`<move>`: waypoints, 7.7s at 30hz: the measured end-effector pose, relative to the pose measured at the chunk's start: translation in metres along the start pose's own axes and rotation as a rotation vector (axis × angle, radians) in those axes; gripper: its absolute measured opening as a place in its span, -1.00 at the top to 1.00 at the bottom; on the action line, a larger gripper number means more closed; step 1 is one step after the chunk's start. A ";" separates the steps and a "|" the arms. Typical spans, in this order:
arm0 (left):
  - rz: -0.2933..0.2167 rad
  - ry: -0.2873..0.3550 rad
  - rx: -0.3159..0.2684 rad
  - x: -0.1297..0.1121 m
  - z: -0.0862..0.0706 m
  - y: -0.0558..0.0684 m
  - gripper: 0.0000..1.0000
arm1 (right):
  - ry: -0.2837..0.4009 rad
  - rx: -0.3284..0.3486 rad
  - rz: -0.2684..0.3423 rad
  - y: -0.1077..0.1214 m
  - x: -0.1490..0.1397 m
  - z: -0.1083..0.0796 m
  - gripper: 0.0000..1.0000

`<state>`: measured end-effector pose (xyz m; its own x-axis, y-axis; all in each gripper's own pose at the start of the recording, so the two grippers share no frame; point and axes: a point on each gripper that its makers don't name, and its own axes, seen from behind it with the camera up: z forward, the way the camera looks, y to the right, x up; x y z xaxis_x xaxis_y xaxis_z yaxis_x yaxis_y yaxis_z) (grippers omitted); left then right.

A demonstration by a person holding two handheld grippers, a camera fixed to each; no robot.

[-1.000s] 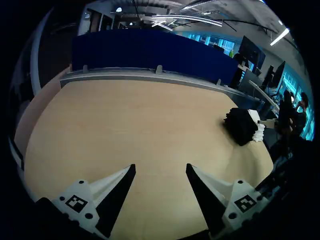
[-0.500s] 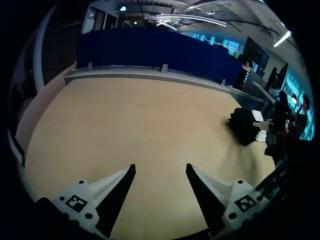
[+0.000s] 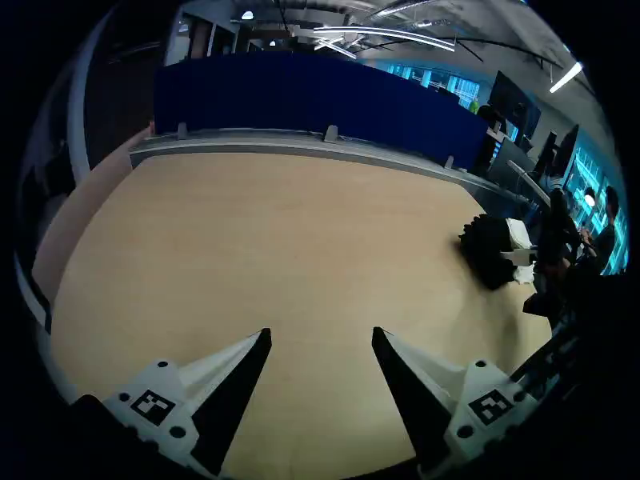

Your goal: Fold towel

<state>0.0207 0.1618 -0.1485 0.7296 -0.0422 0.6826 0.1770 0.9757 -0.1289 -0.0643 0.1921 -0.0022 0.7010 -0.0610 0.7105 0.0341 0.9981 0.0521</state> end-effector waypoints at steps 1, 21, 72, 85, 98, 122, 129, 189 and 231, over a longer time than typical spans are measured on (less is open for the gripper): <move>0.001 0.000 -0.001 0.000 0.000 0.001 -0.87 | 0.001 0.000 -0.001 0.000 0.001 -0.002 -0.73; 0.001 0.000 -0.003 0.004 0.004 0.002 -0.87 | 0.147 -0.002 -0.017 -0.003 0.088 -0.023 -0.72; -0.030 0.012 0.016 0.001 -0.006 -0.016 -0.87 | 0.086 -0.019 -0.017 -0.001 0.062 -0.017 -0.73; -0.012 0.012 0.008 0.001 -0.006 -0.015 -0.87 | -0.002 -0.012 -0.009 -0.004 0.006 -0.005 -0.73; -0.019 0.020 0.008 0.002 -0.009 -0.016 -0.87 | 0.017 -0.015 -0.013 -0.005 0.017 -0.013 -0.73; -0.030 0.116 -0.015 0.023 -0.016 -0.042 -0.87 | 0.459 0.001 0.066 -0.097 0.110 -0.146 -0.73; -0.021 0.170 -0.020 0.044 -0.014 -0.056 -0.87 | 0.521 0.050 0.060 -0.170 0.112 -0.182 -0.76; 0.099 0.732 0.161 0.105 0.073 -0.180 -0.86 | 0.324 0.019 -0.043 -0.303 0.117 -0.148 -1.00; 0.120 0.744 0.194 0.091 0.086 -0.181 -0.88 | 0.506 0.045 -0.002 -0.260 0.157 -0.172 -1.00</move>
<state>-0.0019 0.0002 -0.0013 1.0000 -0.0002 0.0003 0.0002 1.0000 0.0033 0.1591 -0.0752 -0.0247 0.9588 -0.0386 0.2815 0.0133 0.9957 0.0914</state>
